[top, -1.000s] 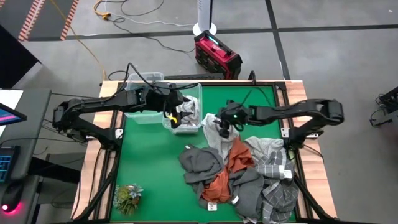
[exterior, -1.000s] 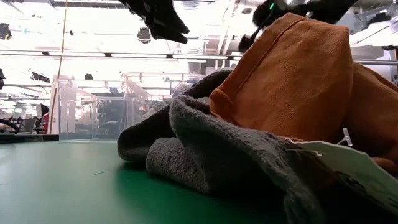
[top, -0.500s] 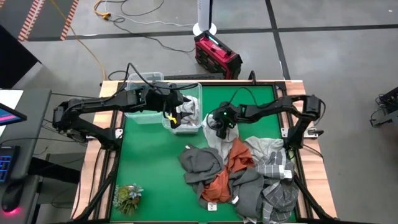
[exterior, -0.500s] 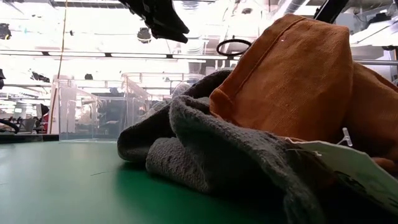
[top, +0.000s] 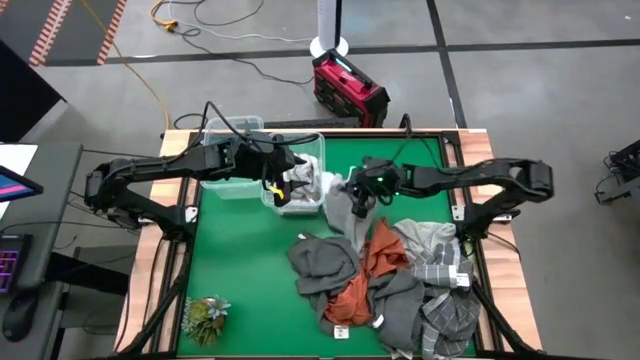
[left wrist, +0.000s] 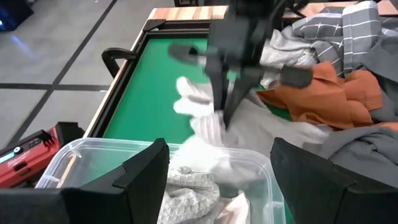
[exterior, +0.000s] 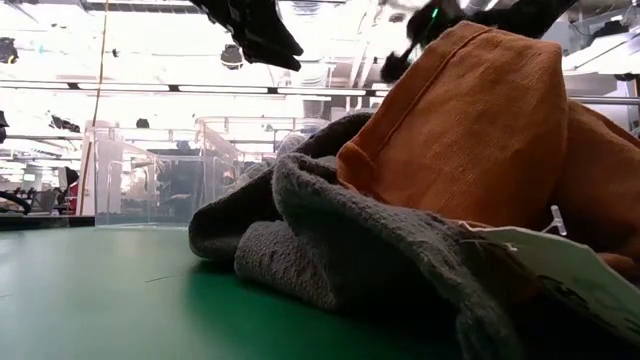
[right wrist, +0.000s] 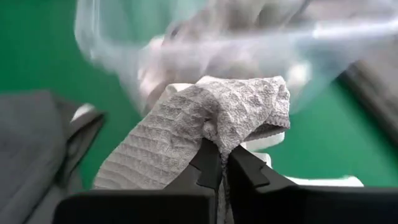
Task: Sort towels by color in basket
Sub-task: Put the white towel into the right transparent bin
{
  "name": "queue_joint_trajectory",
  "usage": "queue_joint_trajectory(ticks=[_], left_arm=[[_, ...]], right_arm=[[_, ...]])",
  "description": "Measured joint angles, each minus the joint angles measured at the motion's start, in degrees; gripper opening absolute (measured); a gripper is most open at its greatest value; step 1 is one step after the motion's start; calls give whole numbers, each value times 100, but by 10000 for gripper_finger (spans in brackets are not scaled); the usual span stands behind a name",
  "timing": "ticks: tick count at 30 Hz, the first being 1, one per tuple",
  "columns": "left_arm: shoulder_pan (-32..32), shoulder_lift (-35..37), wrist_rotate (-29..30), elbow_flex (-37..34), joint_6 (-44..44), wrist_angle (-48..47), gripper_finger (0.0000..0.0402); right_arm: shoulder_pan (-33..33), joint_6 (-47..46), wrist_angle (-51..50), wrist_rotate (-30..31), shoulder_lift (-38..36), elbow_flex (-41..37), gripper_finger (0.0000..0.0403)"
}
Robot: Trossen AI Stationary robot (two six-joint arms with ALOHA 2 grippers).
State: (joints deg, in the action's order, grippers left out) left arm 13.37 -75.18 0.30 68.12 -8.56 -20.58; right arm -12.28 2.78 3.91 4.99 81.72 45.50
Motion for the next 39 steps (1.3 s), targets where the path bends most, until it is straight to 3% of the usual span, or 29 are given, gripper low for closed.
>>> queue_joint_trajectory(ticks=[5,13,34,37,39], left_arm=[[0,0,2,0,48,0,270],[-176,-63,-1,0,94,272,270],[-432,-1472,1,0,-614,2509,269],[-431,-1508,36,0,-836,2535,249],[-431,-1497,85,0,-936,2574,211]], right_arm=[[364,130,-6,1328,-687,0,37],[1045,693,263,2306,-1336,2,39],[1918,1274,171,2355,-1717,7,40],[1979,1232,168,2357,-1726,7,41],[1997,1138,149,2357,-1726,7,47]])
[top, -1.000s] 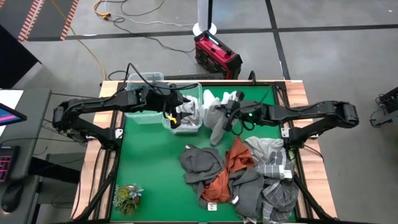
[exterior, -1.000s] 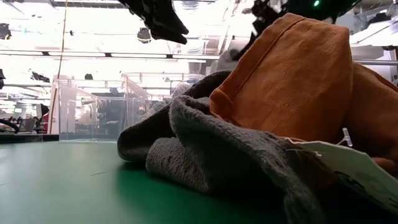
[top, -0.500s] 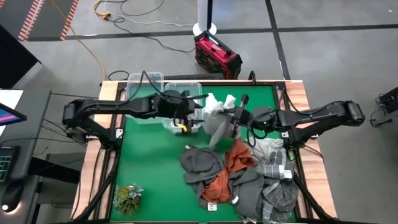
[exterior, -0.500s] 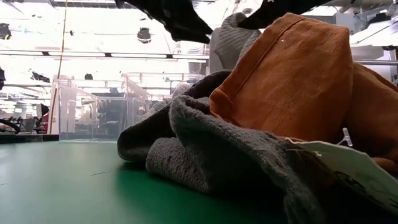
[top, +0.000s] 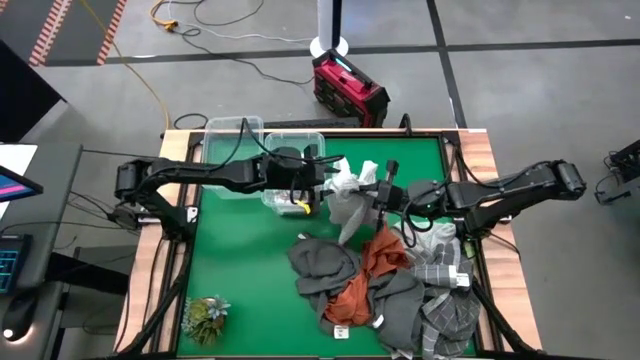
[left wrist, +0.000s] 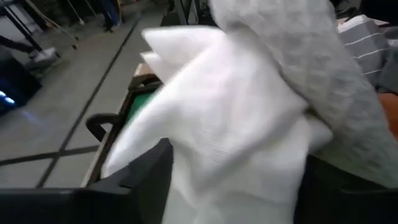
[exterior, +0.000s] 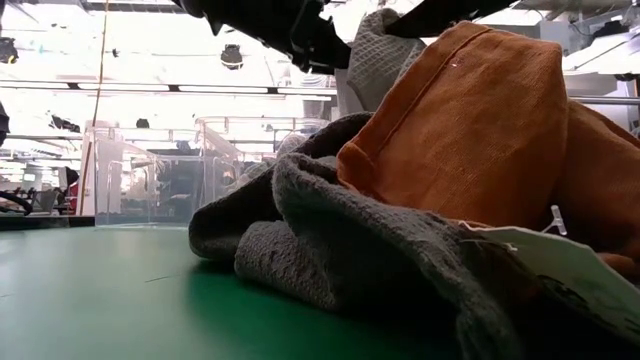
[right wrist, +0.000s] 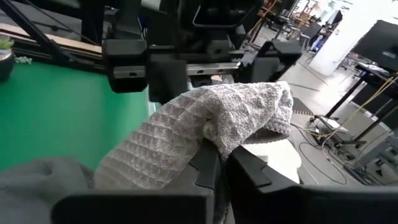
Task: Sort towels by color in basket
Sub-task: Put the white towel into the right transparent bin
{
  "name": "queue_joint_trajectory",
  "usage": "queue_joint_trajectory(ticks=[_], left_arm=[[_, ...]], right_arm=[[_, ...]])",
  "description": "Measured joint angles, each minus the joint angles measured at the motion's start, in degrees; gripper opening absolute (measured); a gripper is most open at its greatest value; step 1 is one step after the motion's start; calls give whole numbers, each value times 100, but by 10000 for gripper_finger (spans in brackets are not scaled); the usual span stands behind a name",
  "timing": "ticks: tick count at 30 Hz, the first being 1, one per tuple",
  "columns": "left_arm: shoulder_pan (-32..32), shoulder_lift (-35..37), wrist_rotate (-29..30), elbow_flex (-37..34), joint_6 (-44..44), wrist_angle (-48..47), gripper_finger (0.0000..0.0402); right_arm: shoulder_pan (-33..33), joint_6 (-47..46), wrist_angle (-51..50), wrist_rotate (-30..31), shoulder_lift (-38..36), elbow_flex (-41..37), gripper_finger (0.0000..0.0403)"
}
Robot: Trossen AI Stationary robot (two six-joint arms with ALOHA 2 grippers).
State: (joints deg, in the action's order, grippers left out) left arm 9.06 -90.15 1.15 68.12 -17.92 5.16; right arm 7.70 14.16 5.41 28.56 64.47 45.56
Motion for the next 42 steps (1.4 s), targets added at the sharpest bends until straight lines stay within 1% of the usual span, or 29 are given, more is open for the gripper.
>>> queue_joint_trajectory(ticks=[2,5,6,7,9,10,14,17,20,25,29,33,37,40,42], left_arm=[[0,25,0,0,-52,-20,153],[-3,61,0,-1,-175,-74,42],[-7,64,0,0,-196,-75,22],[-7,87,5,0,-226,-94,15],[-9,130,95,0,-337,-145,9],[-9,191,185,0,-393,-116,5],[9,553,296,2,-367,60,3],[15,787,286,2,-301,261,2],[13,1010,217,2,-299,317,2],[13,1393,214,4,-297,322,1],[19,1812,298,4,-321,319,1],[103,2303,536,4,-428,229,1],[297,2674,586,7,-267,149,1],[449,2749,672,7,-305,-59,1],[557,2722,954,7,-303,-290,1]], right_arm=[[14,-81,-51,1,0,0,61],[-26,-214,-141,2,0,0,92],[-41,-243,-180,2,0,0,104],[-45,-280,-231,3,-1,0,116],[-56,-376,-377,92,-7,0,138],[-69,-443,-502,252,-10,0,149],[-119,-760,-1161,1212,-15,0,186],[-221,-1048,-1643,1679,-15,0,204],[-366,-1465,-2213,1935,-39,0,213],[-681,-2338,-3286,1954,-200,0,213],[-836,-2780,-3750,1956,-402,0,211],[-832,-2884,-3758,1952,-553,0,211],[-736,-2882,-3644,1934,-608,0,211],[-671,-2801,-3493,1937,-614,0,211],[-635,-2739,-3370,1934,-612,0,211]])
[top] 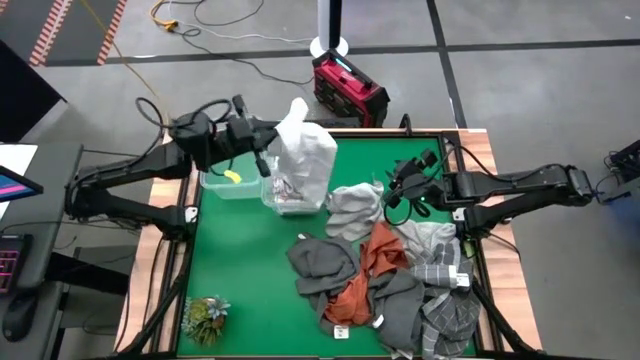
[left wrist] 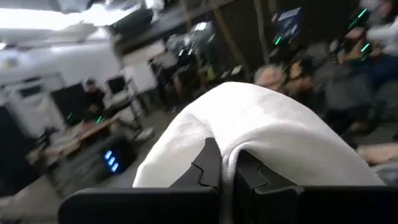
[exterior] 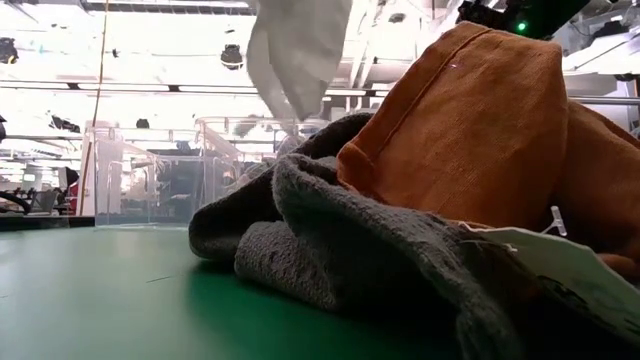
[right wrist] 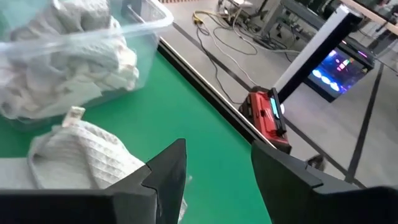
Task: Sort towels by color in basket
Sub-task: Put the white towel into the right transparent bin
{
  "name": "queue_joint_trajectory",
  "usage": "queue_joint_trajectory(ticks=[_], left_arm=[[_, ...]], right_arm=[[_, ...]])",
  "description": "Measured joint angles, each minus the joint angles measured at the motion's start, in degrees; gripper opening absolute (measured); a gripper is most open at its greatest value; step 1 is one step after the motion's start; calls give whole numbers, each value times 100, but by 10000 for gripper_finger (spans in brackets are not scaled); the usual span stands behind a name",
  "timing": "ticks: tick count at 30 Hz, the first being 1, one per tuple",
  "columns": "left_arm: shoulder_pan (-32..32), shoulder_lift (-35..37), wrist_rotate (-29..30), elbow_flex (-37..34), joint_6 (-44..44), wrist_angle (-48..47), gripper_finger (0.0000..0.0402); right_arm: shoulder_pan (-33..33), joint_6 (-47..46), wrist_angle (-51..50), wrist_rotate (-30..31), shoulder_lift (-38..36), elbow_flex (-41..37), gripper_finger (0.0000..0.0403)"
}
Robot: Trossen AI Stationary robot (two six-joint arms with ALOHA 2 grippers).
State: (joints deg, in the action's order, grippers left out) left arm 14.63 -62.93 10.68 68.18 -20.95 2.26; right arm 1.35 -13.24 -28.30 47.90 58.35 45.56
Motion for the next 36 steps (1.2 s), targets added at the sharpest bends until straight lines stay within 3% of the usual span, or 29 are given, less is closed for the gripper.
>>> queue_joint_trajectory(ticks=[9,14,16,20,24,36], left_arm=[[590,-613,969,0,-2,-539,0],[715,-830,2093,0,-439,-1579,0],[723,-836,2282,0,-426,-2120,0],[658,-827,2291,0,-301,-3190,0],[609,-783,2349,0,232,-3551,0],[568,135,2206,0,665,-2672,0]], right_arm=[[137,261,280,-1,0,0,210],[140,260,238,-2,2,0,210],[148,260,233,-2,2,0,210],[172,200,216,-5,2,0,210],[183,78,210,-21,2,0,210],[379,18,212,-52,2,0,210]])
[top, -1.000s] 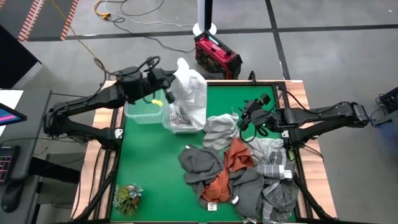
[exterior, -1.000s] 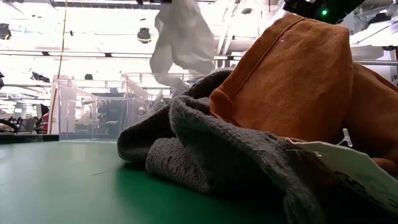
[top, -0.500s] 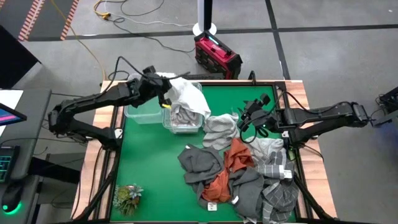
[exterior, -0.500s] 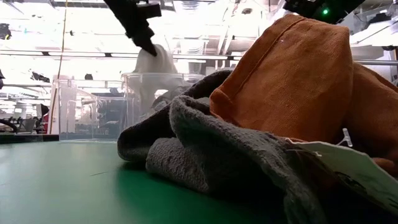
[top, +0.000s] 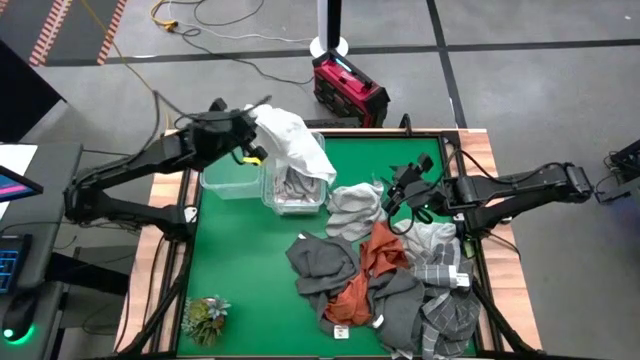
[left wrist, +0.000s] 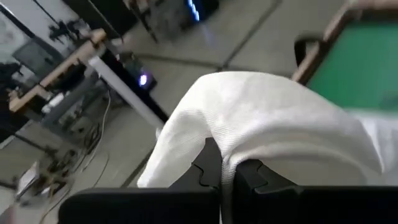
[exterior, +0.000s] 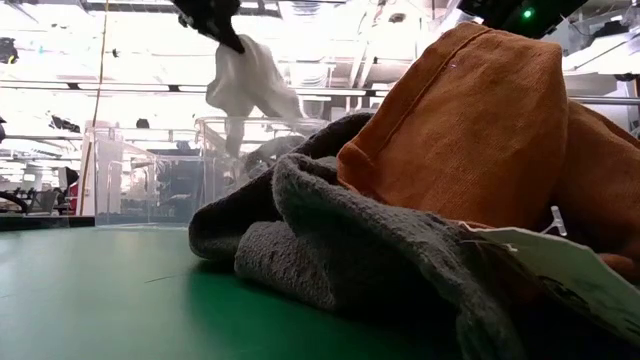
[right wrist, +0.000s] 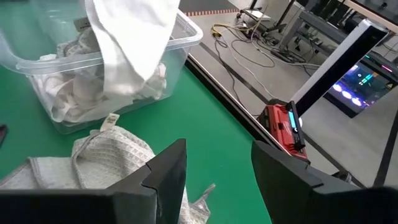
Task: Sort towels by color in basket
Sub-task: Put the white towel into the right transparent bin
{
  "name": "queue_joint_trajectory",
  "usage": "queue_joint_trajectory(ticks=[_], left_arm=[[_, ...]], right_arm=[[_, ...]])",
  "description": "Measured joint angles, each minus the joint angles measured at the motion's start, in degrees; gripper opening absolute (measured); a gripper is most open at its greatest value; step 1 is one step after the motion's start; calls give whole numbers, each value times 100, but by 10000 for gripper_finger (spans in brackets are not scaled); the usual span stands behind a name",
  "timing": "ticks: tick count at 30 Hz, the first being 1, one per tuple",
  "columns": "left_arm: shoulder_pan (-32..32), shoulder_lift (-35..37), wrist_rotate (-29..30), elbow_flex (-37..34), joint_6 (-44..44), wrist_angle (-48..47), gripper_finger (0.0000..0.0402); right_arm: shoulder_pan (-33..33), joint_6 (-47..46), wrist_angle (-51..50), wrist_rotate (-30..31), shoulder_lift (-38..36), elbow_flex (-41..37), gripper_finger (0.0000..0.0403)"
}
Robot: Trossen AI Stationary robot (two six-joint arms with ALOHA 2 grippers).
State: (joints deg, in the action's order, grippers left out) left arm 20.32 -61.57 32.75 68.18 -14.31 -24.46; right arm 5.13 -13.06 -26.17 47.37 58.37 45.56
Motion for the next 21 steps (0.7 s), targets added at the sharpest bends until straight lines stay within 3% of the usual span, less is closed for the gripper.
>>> queue_joint_trajectory(ticks=[13,21], left_arm=[[-4,285,-419,0,-440,1592,0],[-4,171,-669,-4,-545,1786,0]], right_arm=[[-40,0,7,2,0,0,210],[-40,87,7,2,0,0,210]])
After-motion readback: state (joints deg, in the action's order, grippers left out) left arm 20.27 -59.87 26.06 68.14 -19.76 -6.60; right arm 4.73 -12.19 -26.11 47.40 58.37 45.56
